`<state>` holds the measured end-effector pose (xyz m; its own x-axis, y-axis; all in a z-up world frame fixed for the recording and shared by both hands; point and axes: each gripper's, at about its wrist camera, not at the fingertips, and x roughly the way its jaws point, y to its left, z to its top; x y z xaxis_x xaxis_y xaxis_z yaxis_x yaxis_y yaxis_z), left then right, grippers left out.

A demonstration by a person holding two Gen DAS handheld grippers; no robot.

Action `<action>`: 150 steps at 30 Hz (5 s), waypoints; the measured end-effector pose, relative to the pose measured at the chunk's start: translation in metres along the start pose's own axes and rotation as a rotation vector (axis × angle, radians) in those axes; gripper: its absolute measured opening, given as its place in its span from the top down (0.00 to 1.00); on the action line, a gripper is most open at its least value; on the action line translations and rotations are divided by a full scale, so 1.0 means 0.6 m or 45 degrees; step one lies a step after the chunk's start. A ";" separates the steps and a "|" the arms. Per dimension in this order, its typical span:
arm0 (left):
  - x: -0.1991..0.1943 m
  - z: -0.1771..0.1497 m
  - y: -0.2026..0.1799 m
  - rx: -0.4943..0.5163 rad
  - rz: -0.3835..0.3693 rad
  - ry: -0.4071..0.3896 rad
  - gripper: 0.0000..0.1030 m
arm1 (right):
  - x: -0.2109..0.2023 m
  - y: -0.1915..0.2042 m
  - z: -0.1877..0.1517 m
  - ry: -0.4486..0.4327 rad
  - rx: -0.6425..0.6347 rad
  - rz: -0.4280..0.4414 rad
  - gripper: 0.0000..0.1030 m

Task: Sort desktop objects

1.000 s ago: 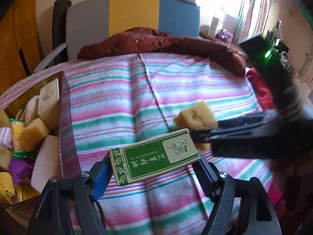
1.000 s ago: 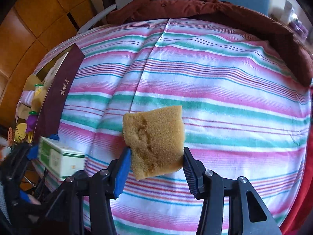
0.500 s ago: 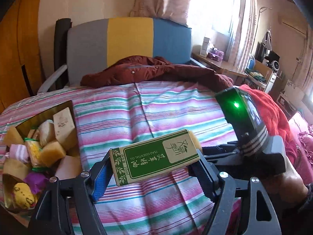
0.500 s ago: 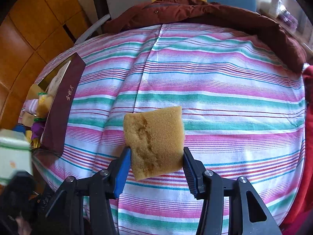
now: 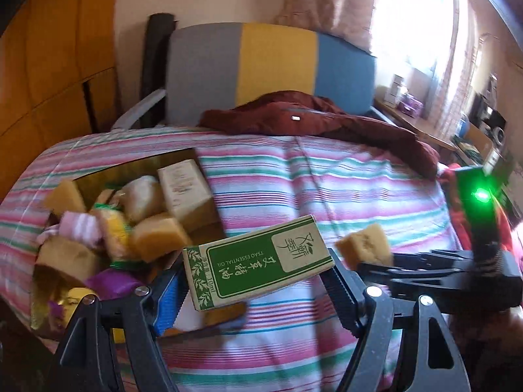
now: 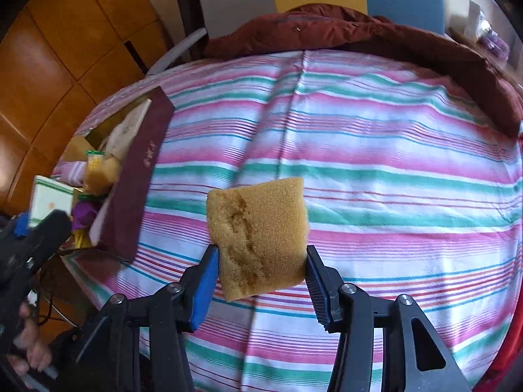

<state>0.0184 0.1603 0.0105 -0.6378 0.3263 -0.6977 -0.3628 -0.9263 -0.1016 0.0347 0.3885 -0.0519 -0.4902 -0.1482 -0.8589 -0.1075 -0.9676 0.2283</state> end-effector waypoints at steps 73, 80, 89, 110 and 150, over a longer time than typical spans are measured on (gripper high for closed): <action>-0.015 -0.054 0.267 -0.340 -0.040 -0.029 0.22 | 0.080 0.336 0.027 -0.037 -0.616 0.110 0.39; -0.004 -0.055 0.275 -0.372 0.115 0.010 0.28 | 0.041 0.319 0.031 -0.112 -0.560 0.145 0.39; 0.023 -0.059 0.277 -0.289 0.347 0.090 0.30 | 0.080 0.361 0.020 -0.041 -0.679 0.186 0.42; -0.046 -0.034 0.264 -0.312 0.413 -0.043 0.29 | 0.040 0.350 0.014 -0.214 -0.555 0.084 0.14; -0.131 -0.028 0.205 -0.263 0.472 -0.176 0.42 | 0.001 0.343 -0.024 -0.360 -0.479 0.016 0.01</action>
<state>0.0353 0.0179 0.0407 -0.7890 -0.0262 -0.6138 0.0419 -0.9991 -0.0113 0.0244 0.1864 -0.0123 -0.7117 -0.1491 -0.6865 0.1953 -0.9807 0.0105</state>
